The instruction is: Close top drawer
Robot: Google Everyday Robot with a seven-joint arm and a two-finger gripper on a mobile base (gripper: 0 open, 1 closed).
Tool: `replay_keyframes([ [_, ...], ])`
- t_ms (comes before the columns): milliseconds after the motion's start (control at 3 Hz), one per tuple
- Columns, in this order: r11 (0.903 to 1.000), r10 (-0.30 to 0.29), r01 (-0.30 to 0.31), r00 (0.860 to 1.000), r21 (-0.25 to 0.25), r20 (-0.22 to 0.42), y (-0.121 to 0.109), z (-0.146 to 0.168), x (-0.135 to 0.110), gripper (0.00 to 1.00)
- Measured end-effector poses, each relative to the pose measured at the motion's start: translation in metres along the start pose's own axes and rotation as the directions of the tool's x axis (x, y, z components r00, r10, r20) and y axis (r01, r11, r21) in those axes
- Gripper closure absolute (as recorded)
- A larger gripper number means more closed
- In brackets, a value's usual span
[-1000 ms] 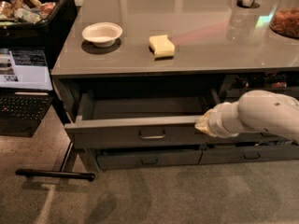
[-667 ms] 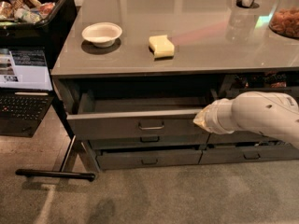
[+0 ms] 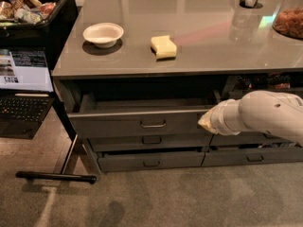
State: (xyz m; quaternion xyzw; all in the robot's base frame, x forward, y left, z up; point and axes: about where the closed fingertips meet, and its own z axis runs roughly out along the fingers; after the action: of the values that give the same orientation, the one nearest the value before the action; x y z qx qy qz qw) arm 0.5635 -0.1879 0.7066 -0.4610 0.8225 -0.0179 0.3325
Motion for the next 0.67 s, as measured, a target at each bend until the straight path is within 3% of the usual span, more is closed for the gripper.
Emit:
replay_keyframes([
  [333,0.9863,-0.018,0.016,1.0,-0.164,-0.012,0.006,0.033,0.013,1.0],
  [667,0.9376,-0.085,0.075,0.996,-0.34,-0.013,0.016,0.082,0.022,0.83],
])
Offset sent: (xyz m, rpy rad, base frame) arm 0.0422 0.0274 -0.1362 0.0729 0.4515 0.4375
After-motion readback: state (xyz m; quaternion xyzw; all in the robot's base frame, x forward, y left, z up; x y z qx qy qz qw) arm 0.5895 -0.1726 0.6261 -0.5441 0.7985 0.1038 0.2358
